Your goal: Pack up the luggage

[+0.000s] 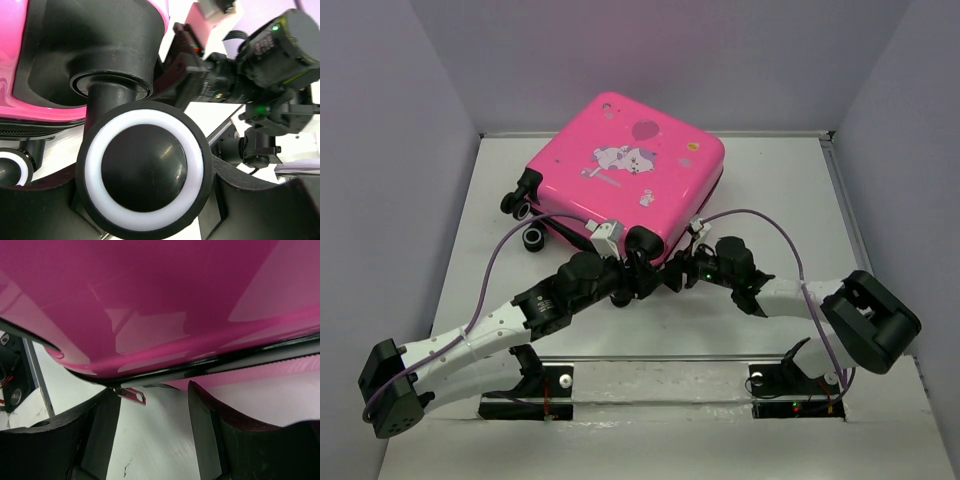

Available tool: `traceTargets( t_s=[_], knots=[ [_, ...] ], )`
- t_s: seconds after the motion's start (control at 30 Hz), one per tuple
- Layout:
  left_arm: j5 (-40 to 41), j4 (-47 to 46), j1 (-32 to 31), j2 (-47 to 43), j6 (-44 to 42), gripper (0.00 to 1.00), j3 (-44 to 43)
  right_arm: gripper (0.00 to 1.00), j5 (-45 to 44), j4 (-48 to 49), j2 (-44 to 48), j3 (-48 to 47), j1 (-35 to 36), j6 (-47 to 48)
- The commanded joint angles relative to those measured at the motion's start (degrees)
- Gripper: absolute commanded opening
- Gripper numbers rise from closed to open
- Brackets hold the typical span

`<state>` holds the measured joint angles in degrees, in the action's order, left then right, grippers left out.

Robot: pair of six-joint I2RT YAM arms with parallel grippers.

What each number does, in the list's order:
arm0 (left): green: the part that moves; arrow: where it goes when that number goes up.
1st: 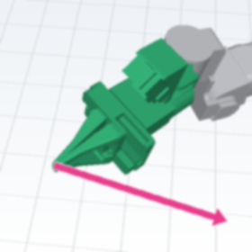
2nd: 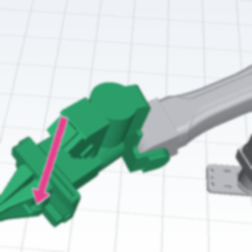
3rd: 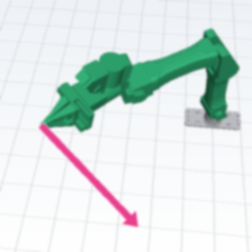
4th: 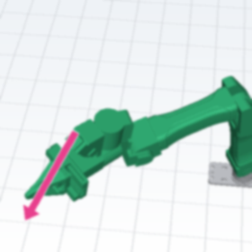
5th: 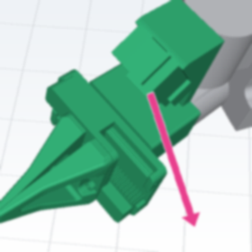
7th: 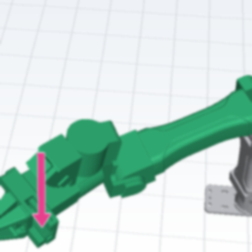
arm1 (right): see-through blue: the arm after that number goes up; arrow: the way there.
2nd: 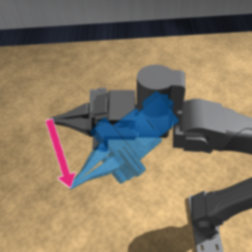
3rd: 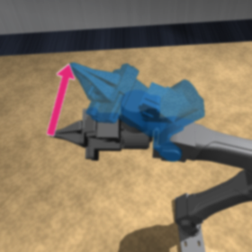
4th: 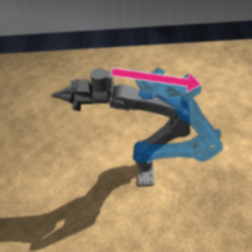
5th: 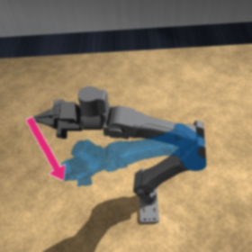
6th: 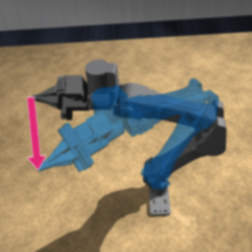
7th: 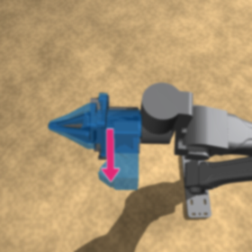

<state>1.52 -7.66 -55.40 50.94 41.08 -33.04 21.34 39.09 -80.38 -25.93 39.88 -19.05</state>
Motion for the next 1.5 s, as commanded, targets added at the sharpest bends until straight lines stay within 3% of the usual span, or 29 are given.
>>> traceTargets(
  t_s=[0.0,0.27,0.37,0.7,0.83,1.07,1.2,1.3,1.47],
  knots=[
    [-0.11,-15.89,0.2,-2.42,-0.83,0.06,-4.76,0.6,-0.96,11.61,-3.29,-2.45,0.64,1.12],
    [-0.2,-15.98,0.2,-2.33,-1.0,0.06,-4.93,0.47,-3.58,22.95,-6.28,-0.52,4.68,-1.69],
    [-0.11,-15.81,0.2,-2.25,-1.18,0.06,-4.93,0.37,-7.18,25.76,-6.37,0.0,5.3,-2.4],
    [0.5,-15.45,0.2,-1.37,-1.7,0.06,-5.72,0.08,-8.42,23.67,-3.56,0.71,6.88,-2.75],
    [-1.24,-17.29,0.2,0.39,-0.83,0.06,-7.39,0.07,-9.21,21.47,-1.89,2.72,10.47,-2.4],
    [-4.24,-19.58,0.2,12.93,-1.36,0.06,-22.47,0.07,-22.11,19.98,2.76,6.95,22.15,-5.56],
    [-6.44,-21.87,0.2,19.53,0.84,0.06,-29.87,0.07,-30.71,18.91,7.76,8.26,25.15,-7.04],
    [-9.07,-24.67,0.11,24.72,4.17,0.06,-34.19,0.07,-36.09,25.22,8.05,10.2,25.16,-8.99],
    [-11.63,-26.88,-3.4,32.37,5.15,0.06,-41.13,0.07,-40.24,40.24,-6.23,3.36,25.16,-7.4]
  ],
)
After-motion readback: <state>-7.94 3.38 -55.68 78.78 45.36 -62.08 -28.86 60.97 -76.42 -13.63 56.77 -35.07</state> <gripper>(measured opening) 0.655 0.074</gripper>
